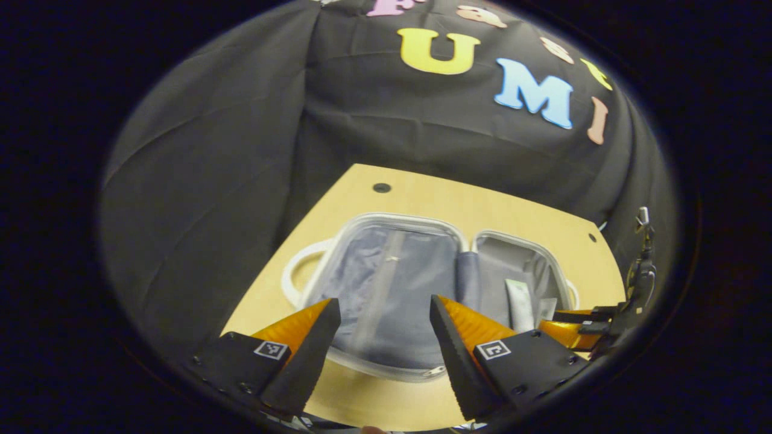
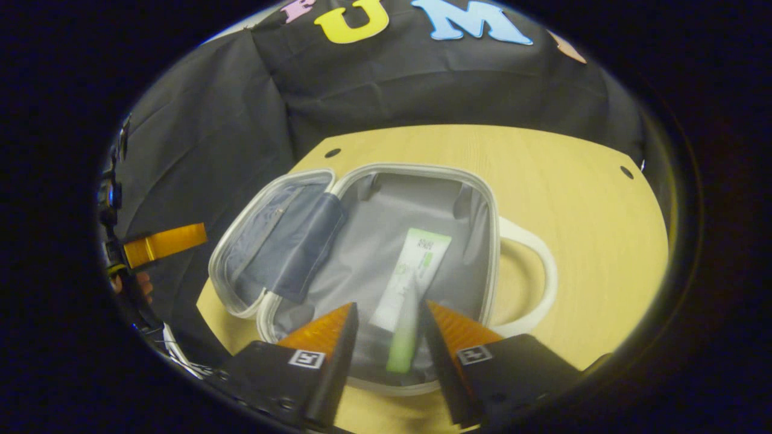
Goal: First open the suitcase, pack the skin care products into it, and then close the suitcase.
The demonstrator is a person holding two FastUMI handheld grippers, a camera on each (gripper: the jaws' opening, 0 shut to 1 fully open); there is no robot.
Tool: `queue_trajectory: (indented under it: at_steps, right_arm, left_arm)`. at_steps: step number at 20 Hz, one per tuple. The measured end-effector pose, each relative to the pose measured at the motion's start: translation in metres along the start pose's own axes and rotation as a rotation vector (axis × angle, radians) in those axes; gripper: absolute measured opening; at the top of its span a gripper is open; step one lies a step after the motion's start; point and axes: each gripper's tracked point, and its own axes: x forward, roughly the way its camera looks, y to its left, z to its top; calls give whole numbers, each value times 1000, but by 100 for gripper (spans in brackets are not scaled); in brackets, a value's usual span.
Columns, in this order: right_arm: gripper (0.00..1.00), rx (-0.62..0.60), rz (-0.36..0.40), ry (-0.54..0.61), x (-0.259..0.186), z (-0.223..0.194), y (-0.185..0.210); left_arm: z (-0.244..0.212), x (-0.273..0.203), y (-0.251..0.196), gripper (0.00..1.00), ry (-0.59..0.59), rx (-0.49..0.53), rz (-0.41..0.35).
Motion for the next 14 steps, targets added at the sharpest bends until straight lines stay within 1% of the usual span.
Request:
queue_trajectory:
  at_steps: [1, 2, 4, 5, 6, 9, 10, 11, 12, 14]
  right_arm:
    - [89, -7, -12, -37, -12, 8, -3]
    - [95, -16, -25, -73, -18, 16, -5]
    - [96, -26, -45, -144, -37, 32, -8]
    - [96, -29, -59, -183, -48, 41, -10]
    - [96, -33, -74, -218, -57, 48, -13]
    - [96, -30, -122, -286, -85, 62, -25]
    - [96, -25, -138, -300, -92, 64, -30]
    - [90, -22, -154, -308, -98, 66, -35]
    - [96, -20, -172, -307, -103, 65, -40]
    - [96, -16, -210, -304, -110, 62, -52]
  left_arm:
    - [3, 2, 20, 98, -3, -21, 26]
    - [7, 7, 35, 98, -10, -36, 47]
    - [17, 16, 66, 98, -21, -65, 81]
    - [22, 21, 79, 100, -18, -75, 90]
    - [26, 27, 93, 99, -14, -82, 102]
    - [36, 51, 131, 99, 10, -78, 129]
    - [36, 61, 137, 99, 30, -82, 117]
    - [37, 70, 142, 99, 49, -96, 96]
    - [33, 81, 144, 99, 78, -120, 63]
    - [20, 104, 150, 99, 141, -191, 9]
